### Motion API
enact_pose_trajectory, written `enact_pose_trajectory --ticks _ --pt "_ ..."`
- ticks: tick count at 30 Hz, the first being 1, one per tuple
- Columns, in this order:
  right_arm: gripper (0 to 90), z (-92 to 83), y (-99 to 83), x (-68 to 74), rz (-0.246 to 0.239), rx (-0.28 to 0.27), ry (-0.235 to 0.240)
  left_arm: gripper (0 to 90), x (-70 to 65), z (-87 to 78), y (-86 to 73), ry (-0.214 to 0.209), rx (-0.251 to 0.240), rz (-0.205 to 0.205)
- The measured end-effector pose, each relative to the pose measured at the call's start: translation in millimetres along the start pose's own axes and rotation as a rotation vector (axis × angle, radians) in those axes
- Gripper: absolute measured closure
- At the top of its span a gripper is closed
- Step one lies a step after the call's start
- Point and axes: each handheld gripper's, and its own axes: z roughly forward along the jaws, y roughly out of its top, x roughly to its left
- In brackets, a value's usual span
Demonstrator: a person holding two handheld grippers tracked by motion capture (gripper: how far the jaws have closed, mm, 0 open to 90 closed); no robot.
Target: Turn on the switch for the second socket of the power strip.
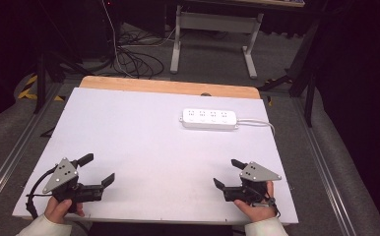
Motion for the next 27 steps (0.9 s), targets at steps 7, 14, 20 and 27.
enact_pose_trajectory --ticks 7,14,20,27 --pt "13.3 -0.6 0.5 0.4 -0.001 -0.002 -0.004 4.9 -5.9 -0.6 0.9 0.019 -0.001 0.053" --pt "13.3 -0.1 1.1 0.4 0.000 -0.002 -0.002 4.9 -7.2 -1.8 1.3 0.022 -0.001 0.061" --pt "13.3 -0.8 1.9 0.9 0.002 -0.002 -0.004 4.8 -5.9 -3.1 1.8 0.021 0.000 0.056" --pt "14.0 -0.6 4.9 0.9 0.001 0.004 -0.009 4.8 -6.7 -2.8 1.7 0.026 -0.001 0.060"
